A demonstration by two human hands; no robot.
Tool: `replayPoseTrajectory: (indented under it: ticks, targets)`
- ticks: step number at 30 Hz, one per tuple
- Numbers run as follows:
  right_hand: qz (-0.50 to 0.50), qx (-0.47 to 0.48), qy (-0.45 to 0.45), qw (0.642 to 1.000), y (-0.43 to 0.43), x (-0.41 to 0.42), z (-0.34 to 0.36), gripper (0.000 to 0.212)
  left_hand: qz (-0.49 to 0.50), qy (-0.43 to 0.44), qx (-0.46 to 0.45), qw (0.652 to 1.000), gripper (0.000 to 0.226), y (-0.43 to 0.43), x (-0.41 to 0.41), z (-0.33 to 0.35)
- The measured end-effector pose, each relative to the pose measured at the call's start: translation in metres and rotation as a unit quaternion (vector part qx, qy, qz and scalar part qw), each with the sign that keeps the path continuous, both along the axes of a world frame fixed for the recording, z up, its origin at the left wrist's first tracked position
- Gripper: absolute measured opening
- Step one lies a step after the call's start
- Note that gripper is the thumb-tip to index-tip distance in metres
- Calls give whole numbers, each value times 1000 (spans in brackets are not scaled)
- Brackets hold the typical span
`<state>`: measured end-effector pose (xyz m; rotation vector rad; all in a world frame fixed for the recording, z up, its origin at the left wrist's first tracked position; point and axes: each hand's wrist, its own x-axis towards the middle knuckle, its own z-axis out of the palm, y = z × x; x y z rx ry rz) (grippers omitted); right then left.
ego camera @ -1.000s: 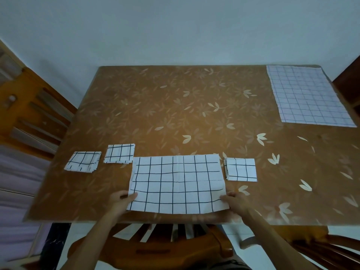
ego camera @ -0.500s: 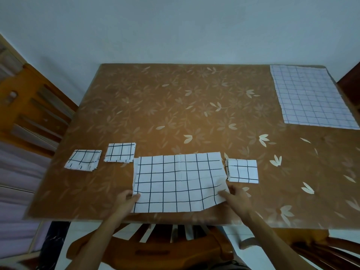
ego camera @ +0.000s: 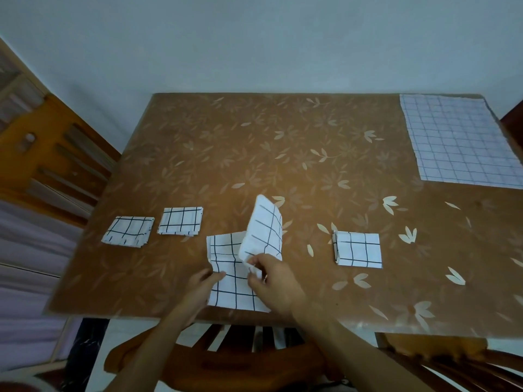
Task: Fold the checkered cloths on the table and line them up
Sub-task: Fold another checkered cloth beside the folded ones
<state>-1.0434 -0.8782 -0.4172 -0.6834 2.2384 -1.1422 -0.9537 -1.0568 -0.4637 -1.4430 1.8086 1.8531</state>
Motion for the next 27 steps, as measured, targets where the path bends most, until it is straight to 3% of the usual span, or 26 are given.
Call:
replayPoseTrajectory:
  ticks: [4, 7, 11, 13, 16, 21, 24, 27]
  targets:
    - [58, 43, 26, 997, -14, 6, -11, 27, 91, -1, 73, 993, 27, 2, -5, 5]
    - [110, 65, 8, 992, -18, 9, -19, 30, 81, -16, 82, 993, 41, -1, -4, 9]
    - [200, 60, -4, 978, -17, 18, -27, 39, 68, -13, 76, 995, 78, -5, 7, -3]
    - [221, 28, 0, 975, -14, 23, -29, 38, 12, -14, 44, 999, 55, -1, 14, 2]
    - [154, -4, -15, 988, -4, 22, -31, 30, -50, -9, -10, 999, 29, -1, 22, -3]
    - [-104, 62, -50, 991, 21, -10, -45, 18, -36, 3, 17, 999, 26, -8, 26, -12]
    - [-165, 111, -188, 962, 31, -27, -57, 24, -27, 35, 72, 996, 30, -13, 23, -10]
    - [-190, 40, -345, 918, 33, -28, -54, 35, -20, 50, 111, 992, 31, -14, 19, -6]
